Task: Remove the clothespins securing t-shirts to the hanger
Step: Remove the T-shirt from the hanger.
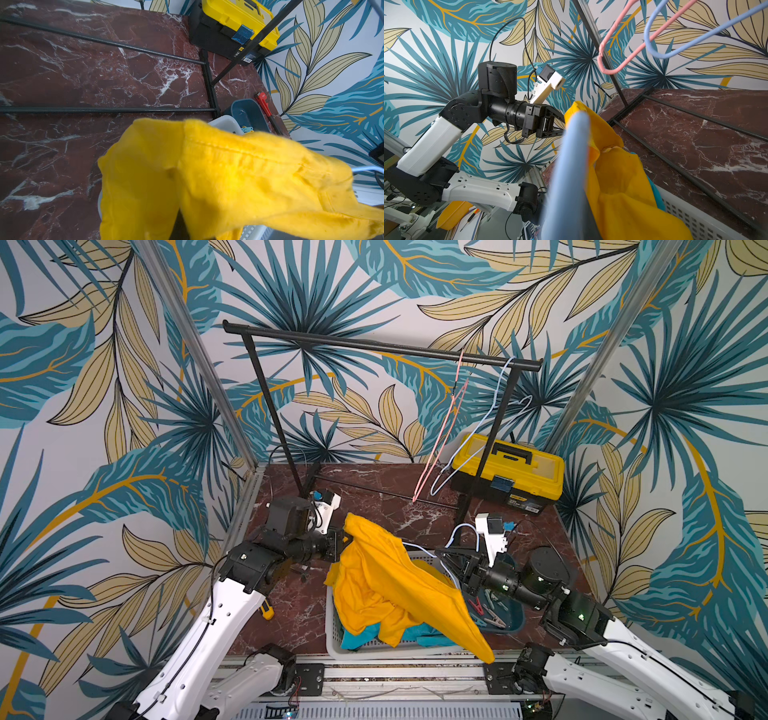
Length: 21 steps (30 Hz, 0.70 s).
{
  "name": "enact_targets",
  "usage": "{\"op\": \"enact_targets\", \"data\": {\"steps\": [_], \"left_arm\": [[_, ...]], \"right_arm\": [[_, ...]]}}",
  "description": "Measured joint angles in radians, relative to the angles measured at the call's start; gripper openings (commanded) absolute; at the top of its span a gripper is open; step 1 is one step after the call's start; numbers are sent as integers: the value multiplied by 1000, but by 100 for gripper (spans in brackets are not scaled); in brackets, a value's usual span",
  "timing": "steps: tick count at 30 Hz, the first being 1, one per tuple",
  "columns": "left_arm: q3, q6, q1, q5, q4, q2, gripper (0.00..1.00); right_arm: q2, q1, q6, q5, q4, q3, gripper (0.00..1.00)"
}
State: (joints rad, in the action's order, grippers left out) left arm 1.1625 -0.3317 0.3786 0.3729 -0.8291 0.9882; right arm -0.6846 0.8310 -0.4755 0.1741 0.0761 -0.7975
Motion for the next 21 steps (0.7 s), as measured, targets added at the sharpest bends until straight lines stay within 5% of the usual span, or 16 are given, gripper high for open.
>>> {"op": "enact_targets", "data": {"steps": [11, 21], "left_arm": [[54, -55, -57, -149, 41, 129, 0], [87, -87, -129, -127, 57, 164, 0]], "right_arm": [[172, -1, 56, -18, 97, 48, 0], [337, -1, 92, -147, 172, 107, 0]]}}
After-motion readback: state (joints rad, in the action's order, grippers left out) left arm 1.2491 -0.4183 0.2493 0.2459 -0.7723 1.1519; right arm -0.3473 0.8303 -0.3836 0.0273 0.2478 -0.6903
